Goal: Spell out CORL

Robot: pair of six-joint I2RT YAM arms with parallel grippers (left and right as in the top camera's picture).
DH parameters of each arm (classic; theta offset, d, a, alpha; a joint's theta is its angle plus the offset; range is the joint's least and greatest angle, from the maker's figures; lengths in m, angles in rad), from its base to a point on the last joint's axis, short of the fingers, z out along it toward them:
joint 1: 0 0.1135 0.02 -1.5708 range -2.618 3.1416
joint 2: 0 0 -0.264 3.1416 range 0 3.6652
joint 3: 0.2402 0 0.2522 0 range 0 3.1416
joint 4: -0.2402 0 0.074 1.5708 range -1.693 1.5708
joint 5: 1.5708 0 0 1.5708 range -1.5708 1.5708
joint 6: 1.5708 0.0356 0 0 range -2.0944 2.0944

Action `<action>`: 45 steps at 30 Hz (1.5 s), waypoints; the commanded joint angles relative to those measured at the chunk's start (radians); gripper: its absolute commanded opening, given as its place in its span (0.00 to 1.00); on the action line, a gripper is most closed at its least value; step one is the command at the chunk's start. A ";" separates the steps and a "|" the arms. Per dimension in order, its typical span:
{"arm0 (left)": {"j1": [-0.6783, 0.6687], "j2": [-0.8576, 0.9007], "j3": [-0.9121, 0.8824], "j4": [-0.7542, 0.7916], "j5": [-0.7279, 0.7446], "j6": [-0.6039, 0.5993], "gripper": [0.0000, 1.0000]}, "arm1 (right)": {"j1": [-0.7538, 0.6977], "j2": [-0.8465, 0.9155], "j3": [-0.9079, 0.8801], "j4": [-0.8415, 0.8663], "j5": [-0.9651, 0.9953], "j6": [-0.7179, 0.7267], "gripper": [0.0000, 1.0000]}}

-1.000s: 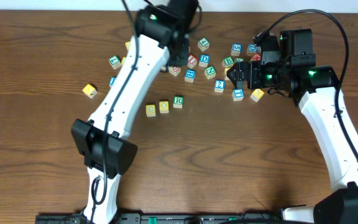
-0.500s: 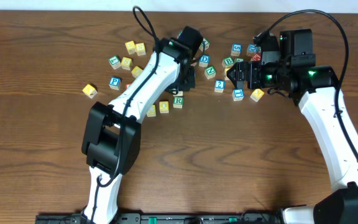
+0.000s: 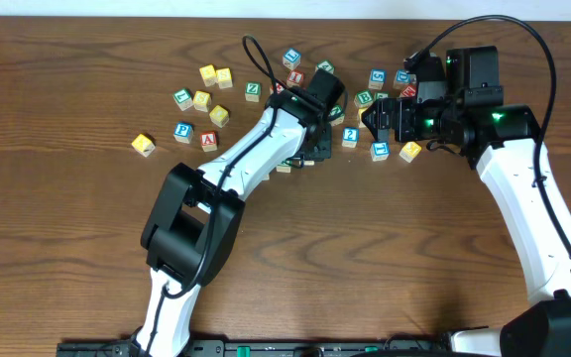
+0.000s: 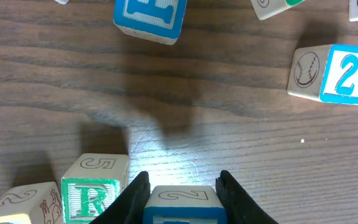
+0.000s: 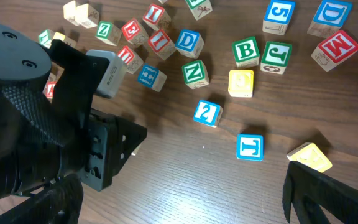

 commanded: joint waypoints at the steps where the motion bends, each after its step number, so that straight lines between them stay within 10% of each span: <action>1: -0.020 0.021 -0.029 0.026 -0.034 -0.030 0.24 | 0.004 0.008 0.019 -0.001 0.001 -0.005 0.99; 40: -0.066 0.021 -0.161 0.201 -0.158 -0.096 0.26 | 0.004 0.008 0.019 -0.001 0.001 -0.005 0.99; 45: -0.066 0.021 -0.161 0.201 -0.158 -0.096 0.40 | 0.004 0.008 0.019 -0.001 0.001 -0.005 0.99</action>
